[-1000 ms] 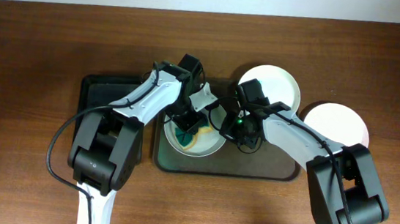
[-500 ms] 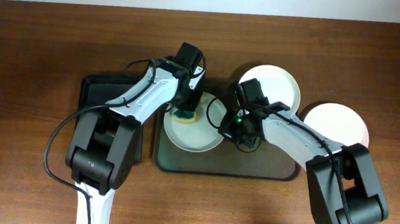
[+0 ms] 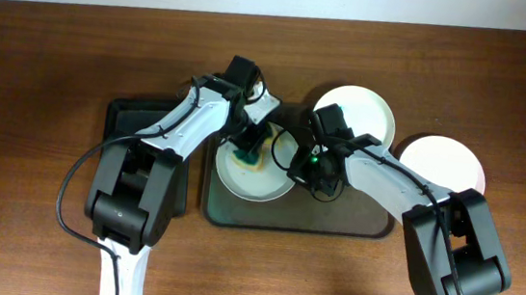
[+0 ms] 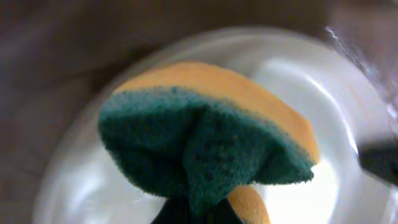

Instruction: Clean dirty plates on tray and stack at the side

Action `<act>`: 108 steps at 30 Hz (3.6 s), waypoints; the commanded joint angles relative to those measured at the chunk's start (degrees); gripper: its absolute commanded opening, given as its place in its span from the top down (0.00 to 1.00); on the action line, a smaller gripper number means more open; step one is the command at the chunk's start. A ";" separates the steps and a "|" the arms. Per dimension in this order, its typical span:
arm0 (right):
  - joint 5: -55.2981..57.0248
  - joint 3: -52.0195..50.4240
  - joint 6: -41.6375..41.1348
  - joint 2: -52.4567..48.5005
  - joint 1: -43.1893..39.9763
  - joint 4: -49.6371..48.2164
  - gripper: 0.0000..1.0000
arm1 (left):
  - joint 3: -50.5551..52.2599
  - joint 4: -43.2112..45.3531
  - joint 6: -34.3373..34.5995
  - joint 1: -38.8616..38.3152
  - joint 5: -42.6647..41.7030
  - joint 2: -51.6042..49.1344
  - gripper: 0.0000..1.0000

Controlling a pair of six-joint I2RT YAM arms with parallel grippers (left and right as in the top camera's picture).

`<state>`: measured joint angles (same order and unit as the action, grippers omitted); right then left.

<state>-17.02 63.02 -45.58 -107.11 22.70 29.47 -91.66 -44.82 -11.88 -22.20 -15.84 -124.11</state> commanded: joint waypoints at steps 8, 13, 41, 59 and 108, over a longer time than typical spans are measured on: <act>0.92 0.59 -0.35 -0.96 -0.22 0.50 0.96 | -11.34 -5.35 18.75 0.37 22.53 -0.70 1.00; 0.92 0.59 0.13 -0.96 -0.22 0.55 0.96 | -25.05 -15.96 19.54 1.31 22.08 -0.70 1.00; 64.43 24.81 14.64 9.64 23.30 35.58 0.96 | -30.21 -19.96 20.02 17.92 17.07 -0.70 1.00; 104.74 25.40 14.73 9.64 39.98 36.33 0.96 | -30.21 -19.96 20.00 17.99 17.09 -0.70 1.00; 15.17 24.87 33.16 3.85 -57.09 41.27 0.96 | -30.21 -21.24 19.96 17.99 17.09 -0.70 1.00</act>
<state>-2.13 87.55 -13.23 -100.31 -36.29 71.16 -120.70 -66.22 7.40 -4.40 1.89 -125.16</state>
